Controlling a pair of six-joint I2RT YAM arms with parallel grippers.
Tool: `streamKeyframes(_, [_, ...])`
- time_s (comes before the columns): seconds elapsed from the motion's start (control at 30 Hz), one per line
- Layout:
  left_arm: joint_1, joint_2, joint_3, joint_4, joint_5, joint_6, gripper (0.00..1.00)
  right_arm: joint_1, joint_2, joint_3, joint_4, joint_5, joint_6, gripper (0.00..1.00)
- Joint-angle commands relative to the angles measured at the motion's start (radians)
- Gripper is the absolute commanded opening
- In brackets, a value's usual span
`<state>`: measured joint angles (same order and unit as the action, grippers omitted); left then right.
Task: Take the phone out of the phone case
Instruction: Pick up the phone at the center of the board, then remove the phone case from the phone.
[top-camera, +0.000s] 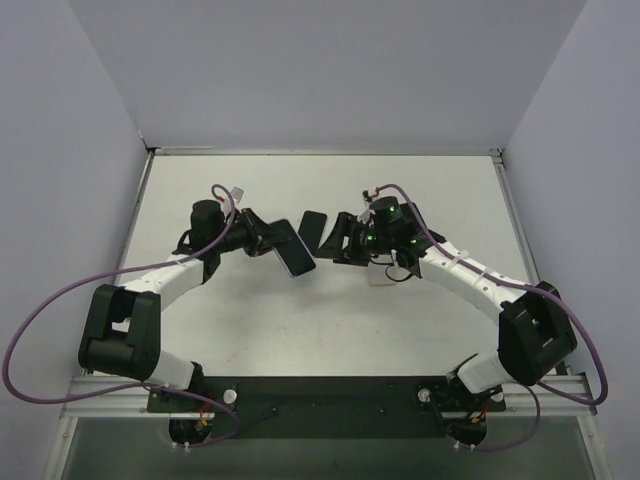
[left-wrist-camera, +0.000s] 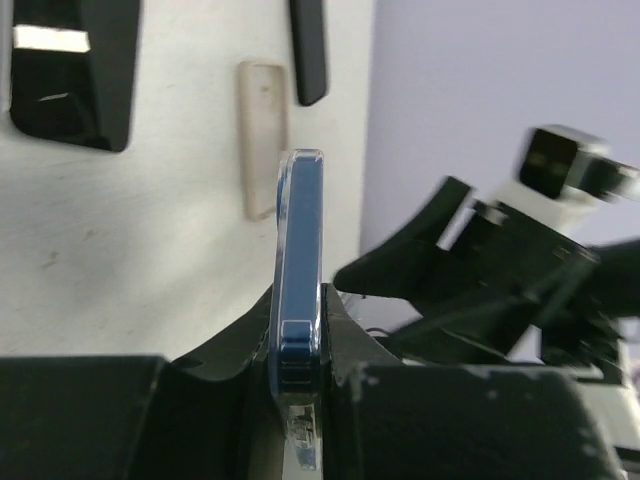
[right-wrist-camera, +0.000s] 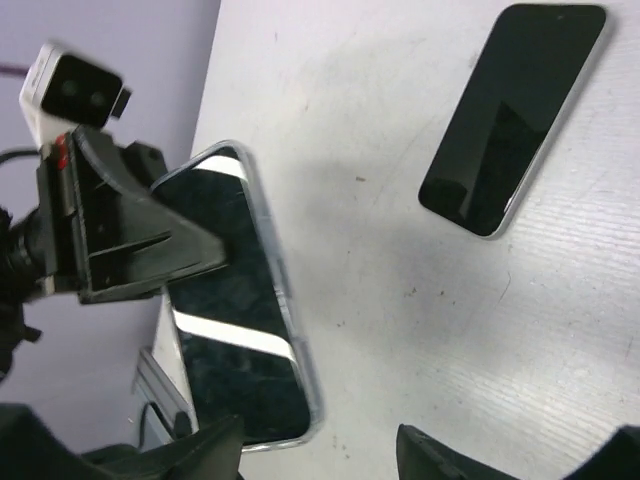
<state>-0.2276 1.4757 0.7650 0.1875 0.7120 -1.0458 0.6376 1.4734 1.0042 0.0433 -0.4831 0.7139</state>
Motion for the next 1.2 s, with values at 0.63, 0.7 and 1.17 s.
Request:
streamKeyframes(0.63, [0.054, -0.048, -0.072, 0.705, 0.150, -0.396, 0.00, -0.072, 0.042, -0.237, 0.842, -0.327, 0.570, 0.29])
streamKeyframes(0.7, [0.056, -0.052, -0.072, 0.705, 0.141, -0.396, 0.00, -0.073, 0.051, -0.248, 0.910, -0.333, 0.605, 0.21])
streamKeyframes(1.17, [0.054, -0.097, -0.101, 0.685, 0.021, -0.372, 0.00, -0.075, 0.289, -0.251, 1.541, -0.269, 1.153, 0.00])
